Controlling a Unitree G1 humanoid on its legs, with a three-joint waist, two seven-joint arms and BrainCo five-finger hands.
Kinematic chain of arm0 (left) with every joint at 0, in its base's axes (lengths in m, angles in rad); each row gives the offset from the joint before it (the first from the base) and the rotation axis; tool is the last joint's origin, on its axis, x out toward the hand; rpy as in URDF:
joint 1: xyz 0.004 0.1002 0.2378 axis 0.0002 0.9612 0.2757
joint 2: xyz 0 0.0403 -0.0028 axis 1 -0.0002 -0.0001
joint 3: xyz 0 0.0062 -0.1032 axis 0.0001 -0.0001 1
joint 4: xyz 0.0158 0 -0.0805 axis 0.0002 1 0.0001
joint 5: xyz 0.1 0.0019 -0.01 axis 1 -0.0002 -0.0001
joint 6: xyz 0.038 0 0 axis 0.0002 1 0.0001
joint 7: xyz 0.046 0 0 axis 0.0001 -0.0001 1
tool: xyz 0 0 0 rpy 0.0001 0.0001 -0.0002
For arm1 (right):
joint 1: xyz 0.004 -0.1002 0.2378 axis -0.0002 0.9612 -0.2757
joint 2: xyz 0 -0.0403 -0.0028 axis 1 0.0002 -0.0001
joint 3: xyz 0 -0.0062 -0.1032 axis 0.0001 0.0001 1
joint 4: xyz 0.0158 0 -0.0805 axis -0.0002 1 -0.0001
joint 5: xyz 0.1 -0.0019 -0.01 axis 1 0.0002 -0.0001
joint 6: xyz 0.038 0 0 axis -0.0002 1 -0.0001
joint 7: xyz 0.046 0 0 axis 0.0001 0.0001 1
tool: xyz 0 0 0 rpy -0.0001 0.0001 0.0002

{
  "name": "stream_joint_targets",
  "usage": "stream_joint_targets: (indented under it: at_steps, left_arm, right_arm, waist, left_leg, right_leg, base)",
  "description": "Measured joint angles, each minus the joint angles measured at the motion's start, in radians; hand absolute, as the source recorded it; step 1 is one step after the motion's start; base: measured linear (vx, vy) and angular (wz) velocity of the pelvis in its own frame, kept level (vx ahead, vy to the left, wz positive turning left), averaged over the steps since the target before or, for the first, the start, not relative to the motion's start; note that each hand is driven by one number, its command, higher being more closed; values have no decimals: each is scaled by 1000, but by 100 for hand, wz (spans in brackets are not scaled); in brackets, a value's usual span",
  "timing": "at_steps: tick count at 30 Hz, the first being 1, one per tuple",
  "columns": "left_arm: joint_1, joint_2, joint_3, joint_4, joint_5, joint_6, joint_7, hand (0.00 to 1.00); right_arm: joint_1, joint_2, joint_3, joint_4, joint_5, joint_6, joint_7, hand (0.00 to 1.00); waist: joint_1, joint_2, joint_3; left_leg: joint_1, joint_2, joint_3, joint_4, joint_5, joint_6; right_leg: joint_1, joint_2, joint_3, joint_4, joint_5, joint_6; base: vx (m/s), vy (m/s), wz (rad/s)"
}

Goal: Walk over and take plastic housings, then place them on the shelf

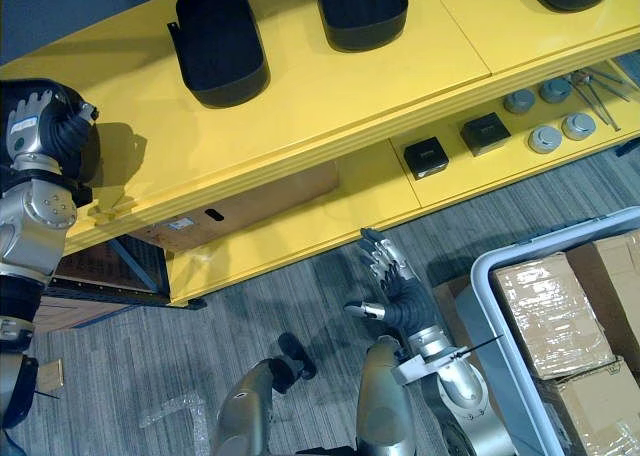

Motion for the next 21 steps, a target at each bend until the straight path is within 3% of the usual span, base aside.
stream_joint_targets:
  at_steps: [12, 17, 19, 20, 21]
  left_arm:
    - [-11, -1, -24, 7, 3, 48, 34, 0]
    - [-52, -2, -25, 8, -1, 41, 220, 0]
    - [-88, -2, -25, 7, -7, 2, 349, 0]
    - [-97, -2, -25, 5, -8, -11, 379, 0]
    - [-112, -2, -25, 0, -11, -60, 459, 0]
  right_arm:
    - [-2, 12, -1, -1, 37, 0, -1, 0]
    - [-1, 15, -1, -2, 36, -27, -1, 0]
    - [-1, 36, 0, -2, 25, -88, -1, 0]
    - [-1, 41, 0, -3, 13, -108, 1, 0]
    - [0, 51, 2, -5, -17, -165, 10, 0]
  waist:
    - [1, 0, 1]
    - [3, -1, 2]
    - [4, -3, 3]
    - [3, -4, 4]
    - [2, -7, 6]
  left_leg:
    - [-45, 27, 3, 60, -30, 2]
    - [-46, 29, 10, 60, -30, 3]
    - [-41, 28, 9, 58, -30, 3]
    - [-38, 28, 9, 57, -30, 3]
    - [-26, 27, 6, 54, -30, 3]
  right_leg:
    - [-37, 13, 8, 26, -4, 0]
    - [-39, 10, 7, 27, -4, 0]
    - [-30, 9, 4, 20, -3, 2]
    - [-25, 9, 3, 18, -3, 2]
    - [-9, 8, -1, 11, -2, 4]
  base:
    - [28, 5, -2]
    - [16, 1, 2]
    - [38, 7, 2]
    - [47, 6, 2]
    - [52, 5, 2]
